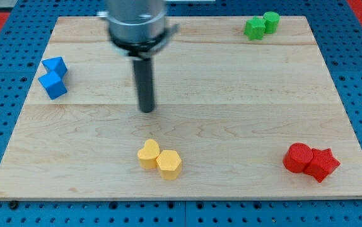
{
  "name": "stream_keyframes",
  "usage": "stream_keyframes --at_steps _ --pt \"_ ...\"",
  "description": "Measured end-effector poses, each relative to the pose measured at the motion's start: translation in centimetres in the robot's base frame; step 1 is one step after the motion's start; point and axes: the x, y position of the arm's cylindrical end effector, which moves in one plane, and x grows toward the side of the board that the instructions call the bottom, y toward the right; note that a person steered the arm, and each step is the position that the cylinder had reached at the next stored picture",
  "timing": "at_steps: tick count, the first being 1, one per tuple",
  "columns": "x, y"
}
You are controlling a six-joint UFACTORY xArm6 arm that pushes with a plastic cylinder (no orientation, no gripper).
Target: Slightly push the blue cube towards the center left side of the board
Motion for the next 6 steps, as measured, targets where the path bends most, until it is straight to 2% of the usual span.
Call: stream_keyframes --at_steps 1,3,4,6 --pt "0.0 -6.8" --pt "-2.1 -16.0" --pt "-3.1 -18.9" --pt "-4.5 -19.7"
